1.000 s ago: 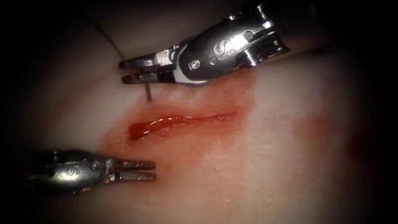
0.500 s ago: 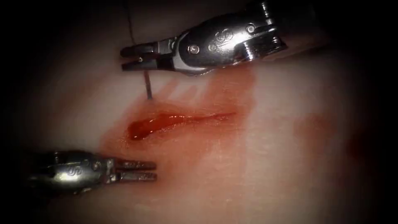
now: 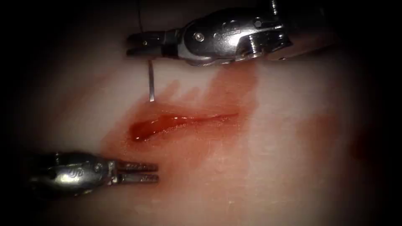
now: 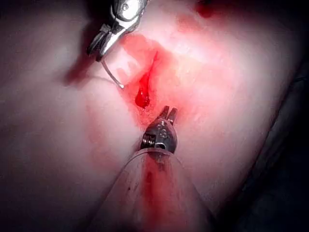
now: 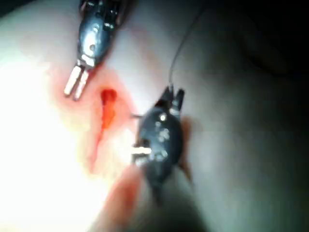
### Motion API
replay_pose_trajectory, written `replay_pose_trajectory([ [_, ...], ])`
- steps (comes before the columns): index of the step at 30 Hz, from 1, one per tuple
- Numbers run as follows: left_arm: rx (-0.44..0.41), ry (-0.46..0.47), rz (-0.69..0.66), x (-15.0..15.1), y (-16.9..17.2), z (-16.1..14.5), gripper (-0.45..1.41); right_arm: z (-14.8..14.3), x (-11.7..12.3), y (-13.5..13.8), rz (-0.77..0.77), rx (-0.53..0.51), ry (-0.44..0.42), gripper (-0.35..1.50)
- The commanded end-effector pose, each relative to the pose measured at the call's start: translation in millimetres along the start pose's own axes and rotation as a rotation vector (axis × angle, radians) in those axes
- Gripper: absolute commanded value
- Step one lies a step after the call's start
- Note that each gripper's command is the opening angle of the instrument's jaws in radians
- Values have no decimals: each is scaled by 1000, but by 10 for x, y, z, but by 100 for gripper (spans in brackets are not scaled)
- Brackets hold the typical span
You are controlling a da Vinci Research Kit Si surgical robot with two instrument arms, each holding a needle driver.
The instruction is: Wound Closure
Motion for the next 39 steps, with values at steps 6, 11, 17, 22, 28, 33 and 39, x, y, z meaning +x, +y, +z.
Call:
replay_pose_trajectory([
  [6,-2,-3,-1,-5,3,8,7,12,-6,-5,74,27,6,-35],
  [11,0,-6,1,-7,3,9,7,14,-11,-7,158,47,-13,-35],
  [17,5,-12,3,-1,-2,24,7,13,-12,-6,176,55,-20,-35],
  [22,46,-8,9,23,-10,24,11,14,-14,-9,172,65,-35,-35],
  [28,98,-2,11,28,-15,7,17,14,-15,-10,172,68,-40,-35],
  [33,122,-1,6,29,-19,1,14,15,-15,-10,171,68,-40,-35],
  [39,129,-1,6,24,-17,9,16,15,-15,-10,177,67,-40,-35],
])
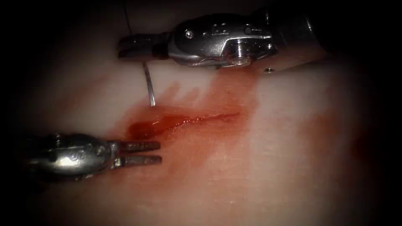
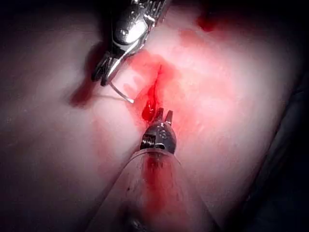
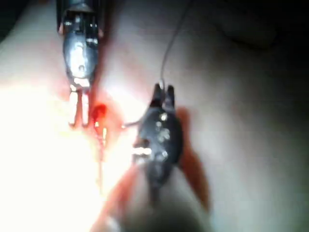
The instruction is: Wound Closure
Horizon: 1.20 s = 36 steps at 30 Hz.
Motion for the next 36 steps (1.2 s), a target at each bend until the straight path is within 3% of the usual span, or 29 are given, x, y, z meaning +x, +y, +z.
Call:
replay_pose_trajectory([
  [1,-6,0,1,-6,4,9,16,8,-2,-1,1,1,2,-35],
  [17,-14,-3,24,-30,-6,18,17,7,-3,-2,77,18,7,-35],
  [22,-15,-2,27,-34,-7,16,17,9,-8,-4,213,50,-5,-35],
  [36,-18,-8,29,-36,-6,12,16,13,-21,-10,413,111,-37,-35],
])
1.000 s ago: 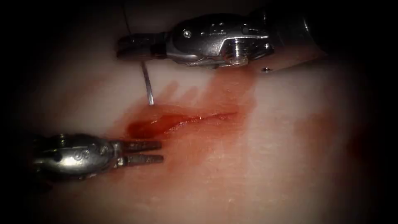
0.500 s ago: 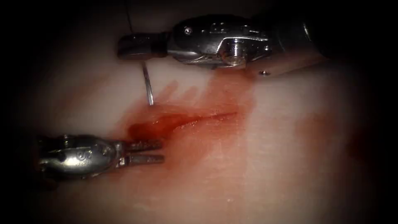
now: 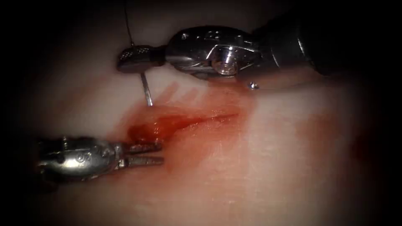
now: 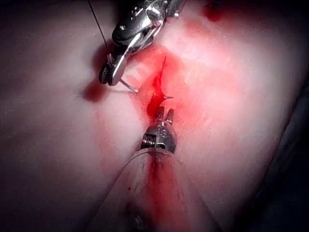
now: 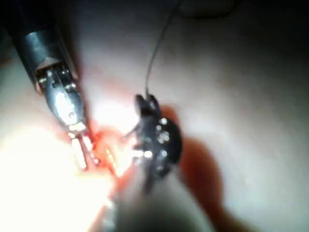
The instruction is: Wound Closure
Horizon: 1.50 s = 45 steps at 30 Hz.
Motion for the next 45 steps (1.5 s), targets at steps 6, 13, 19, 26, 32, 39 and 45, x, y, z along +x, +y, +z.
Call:
replay_pose_trajectory([
  [6,-4,-1,-2,-4,5,7,14,8,-3,1,12,4,-2,-35],
  [13,-4,-7,-2,-4,6,7,14,6,-6,-2,60,18,-9,-35],
  [19,-6,-10,-1,-5,6,5,14,4,-18,-8,197,70,-34,-35],
  [26,-8,-10,-1,-5,7,2,14,5,-38,-22,253,124,-78,-35],
  [32,-7,-13,-2,-5,8,1,12,2,-49,-36,291,169,-86,-35],
  [39,-11,-12,2,-3,12,-4,12,-10,-44,-19,186,33,6,99],
  [45,-13,-15,12,-2,15,-9,9,-40,-35,-3,153,-21,12,111],
])
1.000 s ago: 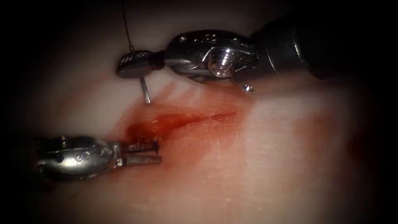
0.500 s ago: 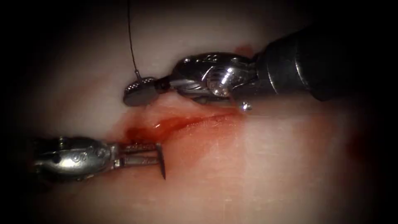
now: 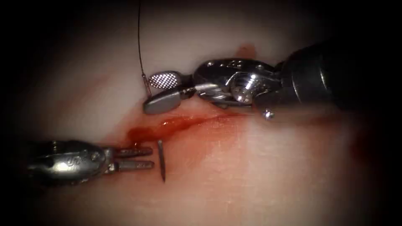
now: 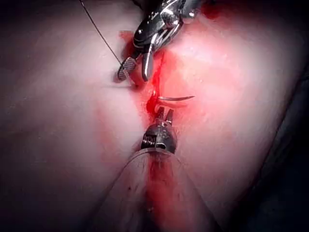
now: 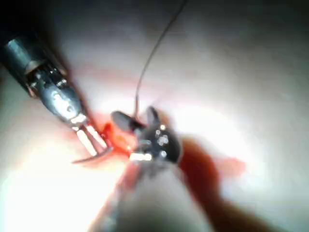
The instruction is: Wound Closure
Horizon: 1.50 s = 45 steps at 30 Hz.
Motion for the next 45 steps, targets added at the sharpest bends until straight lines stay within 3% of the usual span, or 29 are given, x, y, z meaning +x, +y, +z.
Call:
replay_pose_trajectory([
  [1,-3,0,5,-2,6,6,9,-9,4,10,-12,-26,13,111],
  [9,-11,3,97,21,13,-7,7,-30,5,27,-19,-85,46,111],
  [12,-3,50,162,36,15,-12,11,-29,-3,32,-27,-96,48,110],
  [19,18,128,312,59,26,-4,39,-26,-12,39,-37,-99,45,106],
  [25,-5,133,356,60,32,7,49,-25,-12,40,-37,-101,42,105],
  [45,-84,134,394,54,48,20,47,-22,-16,41,-40,-102,45,103],
])
